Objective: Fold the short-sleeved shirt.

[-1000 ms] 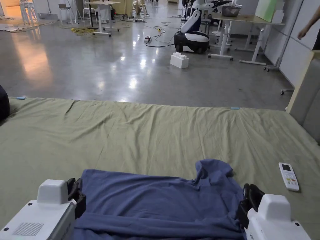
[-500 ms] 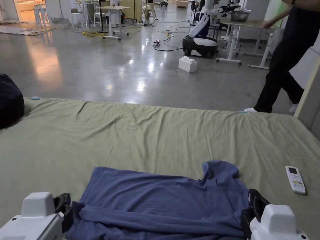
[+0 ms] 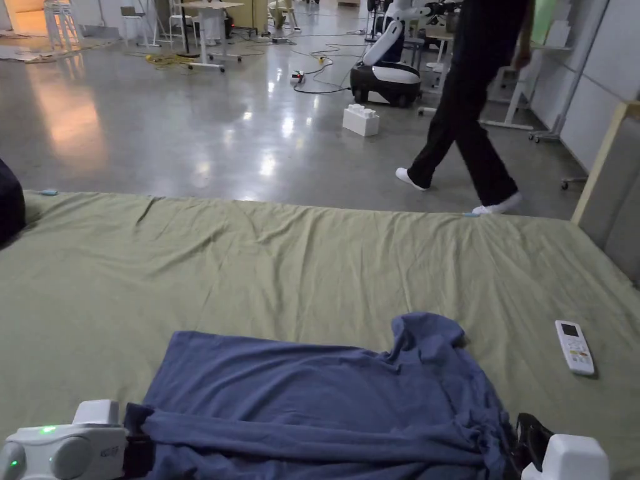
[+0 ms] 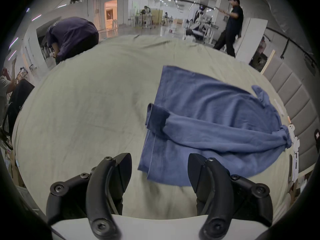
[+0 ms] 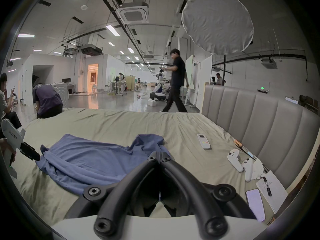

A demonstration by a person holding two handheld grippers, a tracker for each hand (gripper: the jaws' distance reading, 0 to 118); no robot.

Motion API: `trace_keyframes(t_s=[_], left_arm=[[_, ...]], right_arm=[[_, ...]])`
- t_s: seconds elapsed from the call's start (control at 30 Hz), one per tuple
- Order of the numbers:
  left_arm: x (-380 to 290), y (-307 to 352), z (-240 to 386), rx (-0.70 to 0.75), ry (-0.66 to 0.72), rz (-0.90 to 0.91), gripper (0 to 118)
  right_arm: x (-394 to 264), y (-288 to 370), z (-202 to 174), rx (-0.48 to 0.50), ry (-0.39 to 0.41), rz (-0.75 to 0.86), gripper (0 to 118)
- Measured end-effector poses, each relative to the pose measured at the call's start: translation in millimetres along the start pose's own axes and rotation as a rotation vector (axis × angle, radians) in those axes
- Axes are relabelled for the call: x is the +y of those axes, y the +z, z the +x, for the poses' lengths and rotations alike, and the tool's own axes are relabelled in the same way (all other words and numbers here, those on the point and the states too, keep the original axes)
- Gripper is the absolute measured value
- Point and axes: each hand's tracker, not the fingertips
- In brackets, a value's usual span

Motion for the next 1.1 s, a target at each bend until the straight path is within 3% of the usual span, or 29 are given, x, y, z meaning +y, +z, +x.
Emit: trace_keyframes(t_s=[0.1, 0.17, 0.23, 0.3, 0.33, 0.37, 0.4, 0.57, 0.63, 0.7, 0.73, 0.93, 1.1], left_arm=[[-9, -28, 13, 0.038, -0.088, -0.162, 68], [-18, -9, 30, 0.069, -0.107, -0.075, 64], [-17, -3, 41, 0.073, -0.125, -0.091, 40], [-24, 12, 50, 0.062, -0.178, -0.076, 28], [-26, 15, 53, 0.062, -0.192, -0.07, 28], [-28, 18, 55, 0.051, -0.192, -0.071, 14], [-26, 14, 47, 0.045, -0.186, -0.077, 9], [-25, 32, 31, 0.015, -0.07, -0.016, 8], [-27, 41, 28, 0.016, -0.07, 0.005, 8], [-25, 43, 25, 0.008, -0.059, 0.011, 8], [-25, 44, 24, 0.005, -0.051, 0.017, 8], [-21, 42, 19, -0.002, -0.039, 0.029, 8], [-21, 39, 20, -0.003, -0.036, 0.028, 8]], right_arm=[[-10, -2, 14, -0.026, -0.013, -0.048, 0], [-18, -4, 24, -0.031, -0.051, -0.106, 0], [-24, -4, 36, -0.048, -0.05, -0.118, 0], [-31, -9, 47, -0.059, -0.07, -0.162, 0], [-34, -11, 51, -0.062, -0.079, -0.182, 0], [-38, -15, 56, -0.058, -0.093, -0.213, 0], [-40, -19, 60, -0.051, -0.096, -0.24, 0], [-55, -46, 70, 0.015, -0.098, -0.37, 2], [-59, -57, 66, 0.034, -0.09, -0.419, 28], [-64, -70, 63, 0.06, -0.106, -0.454, 65], [-65, -75, 60, 0.074, -0.114, -0.475, 70], [-70, -116, 40, 0.099, -0.108, -0.548, 81], [-76, -151, 21, 0.131, -0.04, -0.633, 81]])
